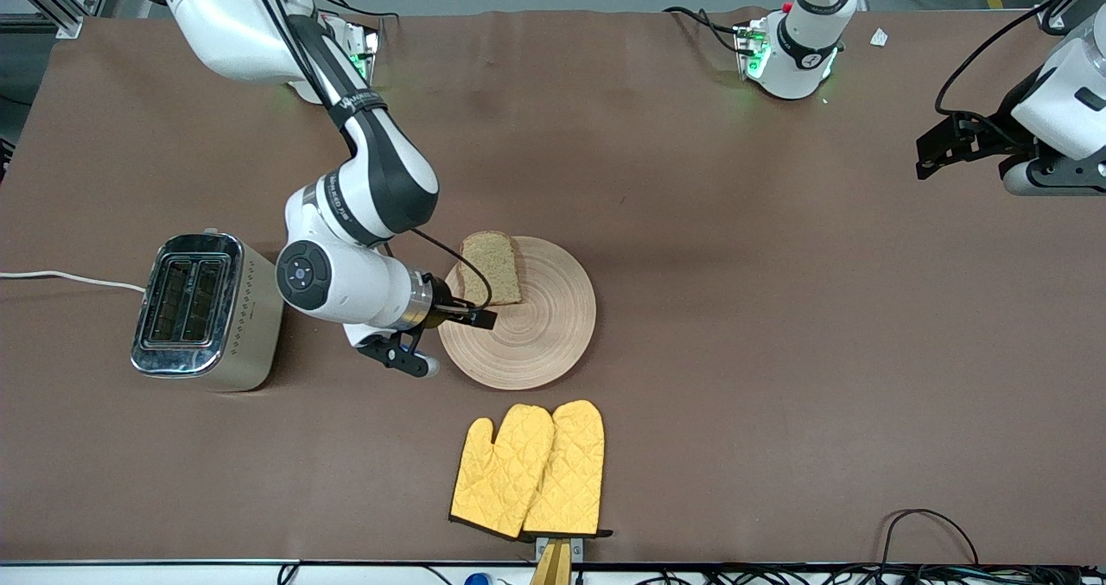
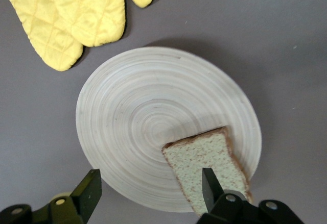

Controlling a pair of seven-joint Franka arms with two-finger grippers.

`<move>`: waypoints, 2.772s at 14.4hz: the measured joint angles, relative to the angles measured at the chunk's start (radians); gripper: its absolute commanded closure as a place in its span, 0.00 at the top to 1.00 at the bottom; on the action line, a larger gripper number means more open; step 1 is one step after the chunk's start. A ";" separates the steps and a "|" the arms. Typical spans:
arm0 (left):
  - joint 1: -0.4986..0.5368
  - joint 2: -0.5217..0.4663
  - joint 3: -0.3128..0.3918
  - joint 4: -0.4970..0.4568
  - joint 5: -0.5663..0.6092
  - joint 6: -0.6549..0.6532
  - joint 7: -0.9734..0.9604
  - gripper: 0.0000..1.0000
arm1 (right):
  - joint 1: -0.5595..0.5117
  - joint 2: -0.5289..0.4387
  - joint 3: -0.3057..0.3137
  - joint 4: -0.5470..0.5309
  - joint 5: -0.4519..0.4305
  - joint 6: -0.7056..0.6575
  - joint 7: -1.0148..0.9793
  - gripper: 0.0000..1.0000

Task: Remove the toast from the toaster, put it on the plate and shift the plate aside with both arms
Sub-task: 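Lower the toast onto the plate and open the right gripper, then withdraw the right gripper while the left gripper reaches toward the plate, then grip the wooden plate rim with the left gripper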

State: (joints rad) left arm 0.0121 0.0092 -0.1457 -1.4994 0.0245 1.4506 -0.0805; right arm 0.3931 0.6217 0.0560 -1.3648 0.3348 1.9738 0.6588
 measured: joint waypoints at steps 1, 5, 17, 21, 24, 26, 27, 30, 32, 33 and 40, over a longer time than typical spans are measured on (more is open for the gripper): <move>0.000 0.000 -0.001 0.000 0.000 0.000 0.000 1.00 | -0.011 -0.013 -0.001 0.004 -0.034 -0.022 -0.014 0.98; -0.003 0.019 -0.003 -0.001 -0.063 0.006 0.000 1.00 | -0.108 -0.119 -0.007 0.012 -0.129 -0.167 -0.124 0.99; -0.051 0.404 -0.131 -0.011 -0.472 0.424 0.100 0.89 | -0.360 -0.426 -0.012 -0.081 -0.302 -0.337 -0.438 0.99; -0.053 0.579 -0.219 -0.011 -0.556 0.558 0.212 0.73 | -0.418 -0.542 -0.012 -0.181 -0.302 -0.337 -0.557 0.99; -0.054 0.701 -0.240 -0.009 -0.668 0.617 0.396 0.62 | -0.442 -0.626 -0.012 -0.256 -0.302 -0.320 -0.587 0.99; -0.057 0.763 -0.241 0.003 -0.733 0.641 0.507 0.61 | -0.442 -0.671 -0.011 -0.295 -0.302 -0.300 -0.590 0.99; -0.063 0.790 -0.242 0.012 -0.756 0.647 0.533 0.60 | -0.442 -0.686 -0.011 -0.307 -0.302 -0.296 -0.590 1.00; -0.092 0.854 -0.244 0.028 -0.808 0.707 0.575 0.59 | -0.444 -0.705 -0.011 -0.314 -0.302 -0.293 -0.591 1.00; -0.118 0.887 -0.244 0.031 -0.848 0.758 0.600 0.57 | -0.451 -0.706 -0.011 -0.309 -0.302 -0.289 -0.598 1.00; -0.130 0.902 -0.244 0.032 -0.861 0.786 0.613 0.57 | -0.456 -0.706 -0.011 -0.302 -0.302 -0.289 -0.614 1.00; -0.151 0.971 -0.245 0.071 -0.878 0.817 0.631 0.24 | -0.464 -0.706 -0.011 -0.258 -0.302 -0.374 -0.718 1.00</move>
State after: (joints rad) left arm -0.1386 0.9798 -0.3909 -1.4280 -0.8538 2.2676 0.5501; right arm -0.0712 -0.0846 0.0449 -1.6229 0.0324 1.5998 -0.0594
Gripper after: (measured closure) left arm 0.590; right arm 0.000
